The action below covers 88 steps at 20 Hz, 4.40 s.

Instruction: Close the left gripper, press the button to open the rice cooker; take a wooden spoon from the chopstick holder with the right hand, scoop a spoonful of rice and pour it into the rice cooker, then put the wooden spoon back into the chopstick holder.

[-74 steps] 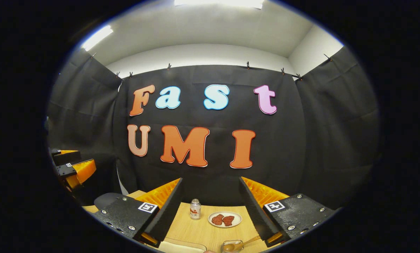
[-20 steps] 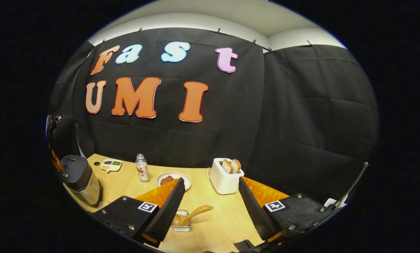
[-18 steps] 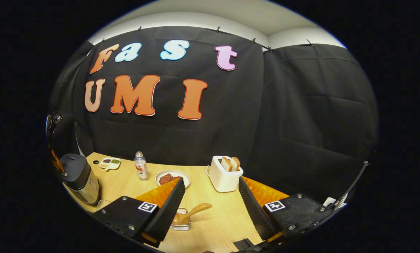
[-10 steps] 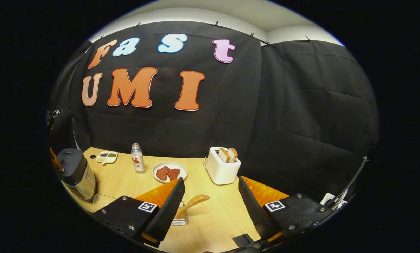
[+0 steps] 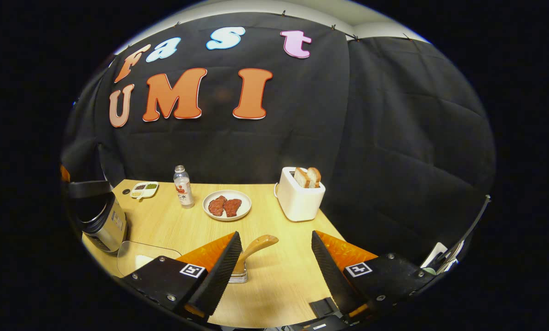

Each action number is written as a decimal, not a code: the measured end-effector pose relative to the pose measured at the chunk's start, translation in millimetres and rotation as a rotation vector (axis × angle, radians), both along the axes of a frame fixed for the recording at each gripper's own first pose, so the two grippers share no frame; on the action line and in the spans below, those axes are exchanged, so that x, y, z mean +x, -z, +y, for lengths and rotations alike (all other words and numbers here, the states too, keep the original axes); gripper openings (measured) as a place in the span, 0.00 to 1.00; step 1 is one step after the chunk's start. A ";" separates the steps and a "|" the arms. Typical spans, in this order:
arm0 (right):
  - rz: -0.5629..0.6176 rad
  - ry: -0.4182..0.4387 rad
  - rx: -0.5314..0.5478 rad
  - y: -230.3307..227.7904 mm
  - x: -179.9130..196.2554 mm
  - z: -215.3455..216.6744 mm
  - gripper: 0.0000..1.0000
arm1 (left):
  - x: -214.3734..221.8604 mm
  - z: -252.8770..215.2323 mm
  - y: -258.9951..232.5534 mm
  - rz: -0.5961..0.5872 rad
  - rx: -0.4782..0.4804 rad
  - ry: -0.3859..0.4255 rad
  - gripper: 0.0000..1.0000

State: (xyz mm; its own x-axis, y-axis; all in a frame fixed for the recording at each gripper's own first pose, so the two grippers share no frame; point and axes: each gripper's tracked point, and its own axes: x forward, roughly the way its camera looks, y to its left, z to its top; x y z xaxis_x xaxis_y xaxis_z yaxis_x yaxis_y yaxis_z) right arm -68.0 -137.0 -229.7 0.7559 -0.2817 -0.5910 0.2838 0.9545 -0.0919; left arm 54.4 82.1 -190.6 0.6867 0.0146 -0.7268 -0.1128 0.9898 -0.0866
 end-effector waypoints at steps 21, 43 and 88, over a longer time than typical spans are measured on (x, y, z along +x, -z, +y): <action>0.222 0.044 0.416 135.1 42.7 28.8 0.76 | -67.8 -38.1 -125.1 -0.450 0.175 -0.019 0.29; 0.035 0.037 0.482 28.2 56.2 70.6 0.11 | -70.0 -17.6 -80.7 -0.384 0.116 0.005 0.66; 0.163 -0.310 0.259 124.6 11.1 253.8 0.08 | -89.0 53.8 -59.4 -0.347 0.284 0.019 0.99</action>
